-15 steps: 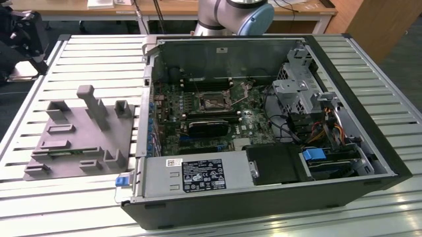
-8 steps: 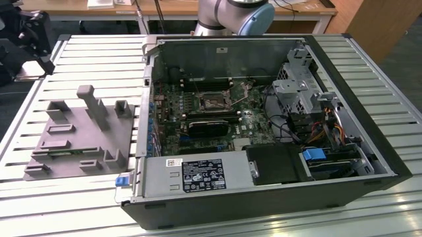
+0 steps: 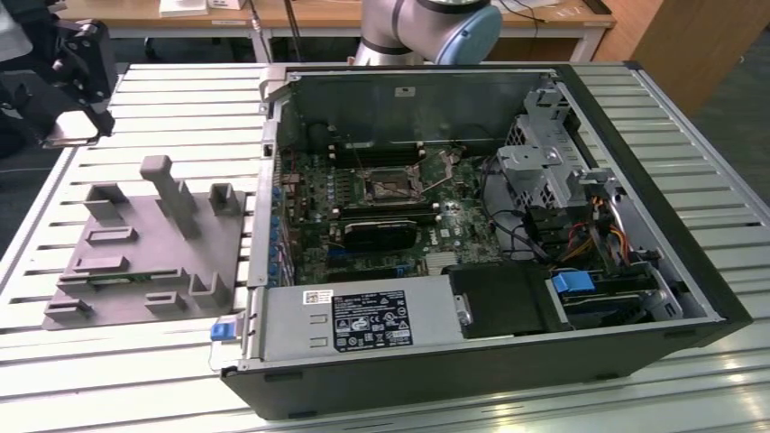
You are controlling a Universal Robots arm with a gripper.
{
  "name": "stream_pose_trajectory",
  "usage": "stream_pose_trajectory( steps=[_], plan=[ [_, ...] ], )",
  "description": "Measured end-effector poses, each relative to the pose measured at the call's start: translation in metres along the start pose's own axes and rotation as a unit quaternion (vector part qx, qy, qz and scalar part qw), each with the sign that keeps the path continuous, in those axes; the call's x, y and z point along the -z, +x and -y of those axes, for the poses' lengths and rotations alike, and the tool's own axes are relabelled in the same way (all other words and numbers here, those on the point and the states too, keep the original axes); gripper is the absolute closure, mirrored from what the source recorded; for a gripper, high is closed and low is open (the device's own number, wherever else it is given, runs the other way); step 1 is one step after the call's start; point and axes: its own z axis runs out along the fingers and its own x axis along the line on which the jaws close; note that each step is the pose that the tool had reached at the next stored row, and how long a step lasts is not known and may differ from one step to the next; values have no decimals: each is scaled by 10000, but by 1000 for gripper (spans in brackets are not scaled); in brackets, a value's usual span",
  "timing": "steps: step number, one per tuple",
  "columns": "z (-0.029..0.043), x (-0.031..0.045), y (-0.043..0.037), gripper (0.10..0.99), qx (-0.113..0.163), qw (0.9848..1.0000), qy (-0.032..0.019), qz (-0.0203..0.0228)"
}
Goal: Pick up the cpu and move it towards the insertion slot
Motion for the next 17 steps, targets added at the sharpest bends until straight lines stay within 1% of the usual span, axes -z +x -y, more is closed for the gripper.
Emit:
stream_pose_trajectory(
  steps=[9,17],
  plan=[
    [2,-5,-142,545,0,10000,0,0],
    [5,-12,-317,545,0,10000,0,0]
  ],
)
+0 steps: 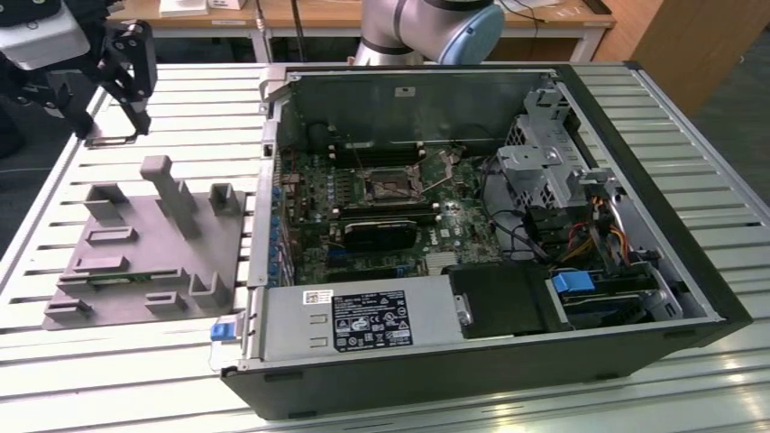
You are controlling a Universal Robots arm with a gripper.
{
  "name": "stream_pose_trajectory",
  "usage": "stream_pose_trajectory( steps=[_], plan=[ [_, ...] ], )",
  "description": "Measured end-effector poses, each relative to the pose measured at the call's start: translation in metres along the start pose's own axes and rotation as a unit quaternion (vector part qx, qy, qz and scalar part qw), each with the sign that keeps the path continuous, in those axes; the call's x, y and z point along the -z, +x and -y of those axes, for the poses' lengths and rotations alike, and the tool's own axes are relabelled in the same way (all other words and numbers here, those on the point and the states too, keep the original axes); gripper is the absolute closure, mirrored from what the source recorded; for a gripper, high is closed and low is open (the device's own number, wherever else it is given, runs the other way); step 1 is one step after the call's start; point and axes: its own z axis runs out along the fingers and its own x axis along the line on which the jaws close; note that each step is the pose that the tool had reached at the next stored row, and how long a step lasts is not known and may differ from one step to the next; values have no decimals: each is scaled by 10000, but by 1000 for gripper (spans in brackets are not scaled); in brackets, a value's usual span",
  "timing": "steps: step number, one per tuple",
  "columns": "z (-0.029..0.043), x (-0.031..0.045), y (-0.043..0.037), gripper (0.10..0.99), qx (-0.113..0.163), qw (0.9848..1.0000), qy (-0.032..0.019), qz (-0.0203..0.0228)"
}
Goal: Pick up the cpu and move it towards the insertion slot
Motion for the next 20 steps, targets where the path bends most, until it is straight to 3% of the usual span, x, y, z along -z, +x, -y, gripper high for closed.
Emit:
stream_pose_trajectory(
  steps=[20],
  plan=[
    [7,-17,-477,545,-1,10000,0,0]
  ],
)
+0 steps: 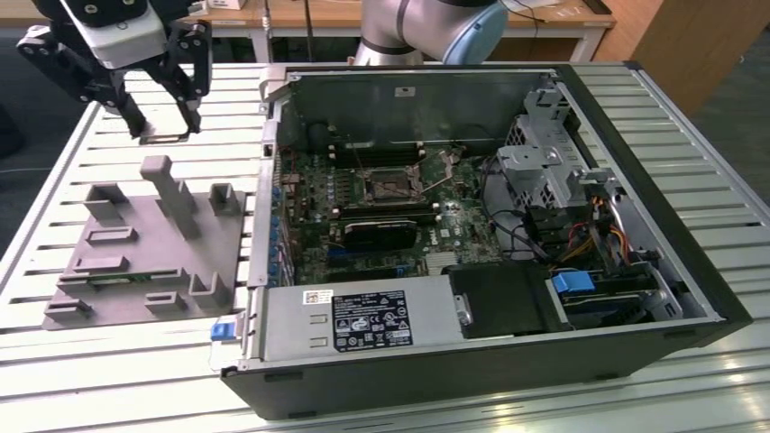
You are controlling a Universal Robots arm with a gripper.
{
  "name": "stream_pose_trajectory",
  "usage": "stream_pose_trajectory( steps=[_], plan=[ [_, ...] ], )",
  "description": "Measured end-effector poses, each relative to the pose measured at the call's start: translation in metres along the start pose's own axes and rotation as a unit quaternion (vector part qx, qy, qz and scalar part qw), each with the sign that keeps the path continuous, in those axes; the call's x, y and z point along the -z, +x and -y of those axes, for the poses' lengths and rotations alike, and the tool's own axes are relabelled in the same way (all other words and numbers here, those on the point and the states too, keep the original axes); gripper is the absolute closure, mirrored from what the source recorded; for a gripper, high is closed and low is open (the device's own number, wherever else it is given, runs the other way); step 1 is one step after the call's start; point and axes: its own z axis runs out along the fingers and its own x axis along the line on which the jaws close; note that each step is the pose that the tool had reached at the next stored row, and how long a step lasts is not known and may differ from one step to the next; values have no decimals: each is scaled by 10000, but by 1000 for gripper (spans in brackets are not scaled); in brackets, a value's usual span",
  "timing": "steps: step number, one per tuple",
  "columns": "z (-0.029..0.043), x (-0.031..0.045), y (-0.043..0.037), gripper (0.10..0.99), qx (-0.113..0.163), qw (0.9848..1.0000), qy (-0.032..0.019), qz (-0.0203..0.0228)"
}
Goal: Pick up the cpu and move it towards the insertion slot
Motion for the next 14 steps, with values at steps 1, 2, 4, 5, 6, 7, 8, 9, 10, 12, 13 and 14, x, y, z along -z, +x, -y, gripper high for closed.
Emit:
stream_pose_trajectory(
  steps=[1,2,4,5,6,7,8,9,10,12,13,14],
  plan=[
    [0,-1,-27,545,0,10000,0,0],
    [1,-2,-55,545,0,10000,0,0],
    [2,-4,-112,545,0,10000,0,0],
    [2,-5,-141,545,0,10000,0,0],
    [2,-6,-169,545,0,10000,0,0],
    [3,-7,-199,545,0,10000,0,0],
    [3,-8,-228,545,0,10000,0,0],
    [4,-10,-258,545,0,10000,0,0],
    [4,-11,-288,545,0,10000,0,0],
    [5,-13,-351,545,0,10000,0,0],
    [6,-14,-382,545,0,10000,0,0],
    [6,-15,-414,545,0,10000,0,0]
  ],
)
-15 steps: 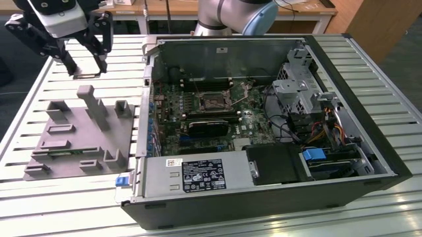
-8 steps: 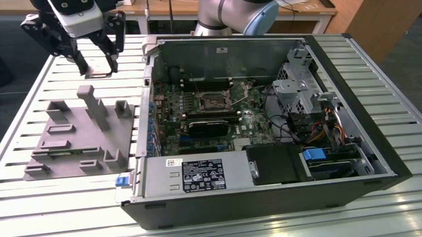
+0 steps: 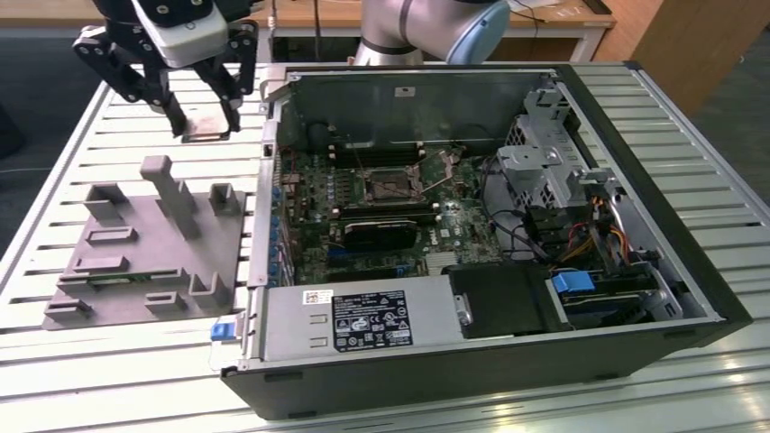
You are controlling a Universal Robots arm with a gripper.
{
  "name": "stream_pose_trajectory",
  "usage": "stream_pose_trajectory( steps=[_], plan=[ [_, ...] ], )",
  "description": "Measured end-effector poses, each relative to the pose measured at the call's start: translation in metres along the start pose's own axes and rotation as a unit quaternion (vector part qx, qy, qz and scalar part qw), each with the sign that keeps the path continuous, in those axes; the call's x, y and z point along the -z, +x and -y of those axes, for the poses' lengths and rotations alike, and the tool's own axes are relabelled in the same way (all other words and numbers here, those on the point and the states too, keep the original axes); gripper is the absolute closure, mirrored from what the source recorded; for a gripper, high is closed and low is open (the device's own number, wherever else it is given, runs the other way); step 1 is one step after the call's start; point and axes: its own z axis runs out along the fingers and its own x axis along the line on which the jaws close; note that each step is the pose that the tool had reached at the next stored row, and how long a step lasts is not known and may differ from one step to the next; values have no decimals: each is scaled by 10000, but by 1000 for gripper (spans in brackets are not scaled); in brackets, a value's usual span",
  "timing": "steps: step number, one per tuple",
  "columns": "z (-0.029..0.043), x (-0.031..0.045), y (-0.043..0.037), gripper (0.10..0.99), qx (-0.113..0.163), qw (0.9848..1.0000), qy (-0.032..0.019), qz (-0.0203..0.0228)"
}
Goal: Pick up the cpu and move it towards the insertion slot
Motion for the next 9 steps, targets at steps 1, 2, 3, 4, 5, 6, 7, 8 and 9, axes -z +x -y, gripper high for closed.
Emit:
stream_pose_trajectory(
  steps=[1,2,3,4,5,6,7,8,9],
  plan=[
    [0,-1,-32,545,0,10000,1,0],
    [1,-2,-65,545,0,10000,0,0],
    [2,-4,-101,545,1,10000,0,0],
    [2,-5,-133,545,0,10000,0,0],
    [2,-6,-165,545,0,10000,0,0],
    [3,-7,-197,545,0,10000,0,0],
    [3,-8,-230,545,0,10000,0,0],
    [4,-10,-263,545,0,10000,0,0],
    [5,-11,-300,545,1,10000,0,0]
  ],
)
